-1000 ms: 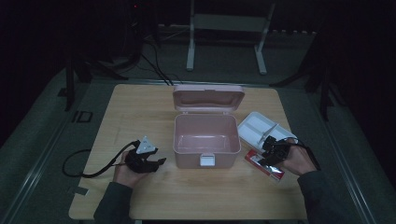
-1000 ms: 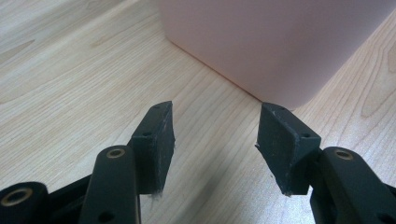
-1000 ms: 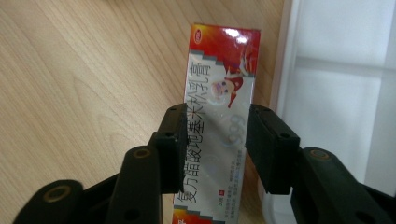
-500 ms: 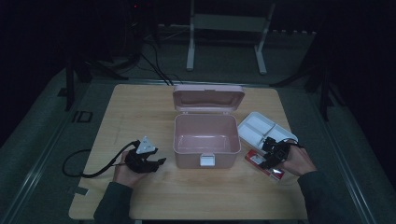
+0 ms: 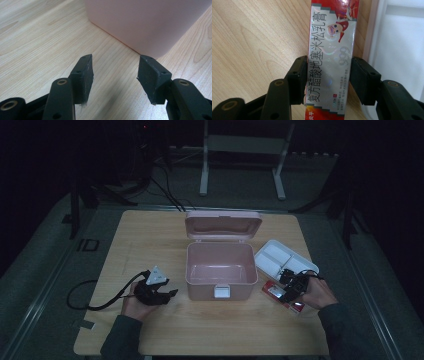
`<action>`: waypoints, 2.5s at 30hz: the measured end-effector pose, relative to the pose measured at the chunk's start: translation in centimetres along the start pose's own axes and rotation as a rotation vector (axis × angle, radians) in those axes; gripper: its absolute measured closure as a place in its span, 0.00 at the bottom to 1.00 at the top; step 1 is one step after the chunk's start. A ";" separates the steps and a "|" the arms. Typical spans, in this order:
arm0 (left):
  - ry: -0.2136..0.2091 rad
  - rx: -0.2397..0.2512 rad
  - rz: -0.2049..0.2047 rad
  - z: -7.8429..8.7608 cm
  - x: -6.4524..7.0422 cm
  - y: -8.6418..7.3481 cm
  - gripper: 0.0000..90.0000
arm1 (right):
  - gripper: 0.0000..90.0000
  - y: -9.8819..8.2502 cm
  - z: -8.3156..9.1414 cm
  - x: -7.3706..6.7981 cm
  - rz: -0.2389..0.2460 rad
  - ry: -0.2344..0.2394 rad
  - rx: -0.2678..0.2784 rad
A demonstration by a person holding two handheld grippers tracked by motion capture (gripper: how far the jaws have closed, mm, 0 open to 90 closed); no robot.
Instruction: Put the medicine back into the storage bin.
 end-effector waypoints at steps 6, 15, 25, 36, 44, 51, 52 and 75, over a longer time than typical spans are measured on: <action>0.000 0.002 0.000 0.1 0.0 0.0 0.51 | 0.55 0.2 -0.2 0.0 0.000 -0.002 -0.008; -0.001 0.001 0.000 0.0 0.0 0.0 0.51 | 0.54 0.5 -0.4 0.1 0.013 0.006 -0.035; 0.002 0.003 0.001 0.1 -0.1 0.0 0.51 | 0.57 1.0 -0.5 -0.1 0.074 0.023 -0.096; 0.000 0.002 0.001 0.0 0.0 0.0 0.51 | 0.57 1.0 1.3 -0.5 0.110 0.056 -0.067; -0.002 0.003 0.001 0.0 0.0 0.0 0.51 | 0.57 1.5 3.7 -0.5 0.131 0.058 -0.039; -0.002 0.001 0.001 -0.1 0.0 0.0 0.51 | 0.57 2.4 6.0 -0.3 0.160 0.042 -0.017; -0.002 0.001 0.002 -0.1 0.0 0.0 0.51 | 0.57 2.6 6.4 -0.4 0.165 0.038 -0.013; -0.003 0.001 0.002 -0.1 0.0 0.1 0.51 | 0.57 7.8 13.5 -2.3 0.299 -0.024 0.096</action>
Point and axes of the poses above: each handheld gripper's, and its own axes: z roughly backward along the jaws, y roughly out of its top, x roughly to its right, the point moved 2 cm from there along -z, roughly forward along the jaws, and after that the axes turned 11 degrees about x, right-handed, at the moved point
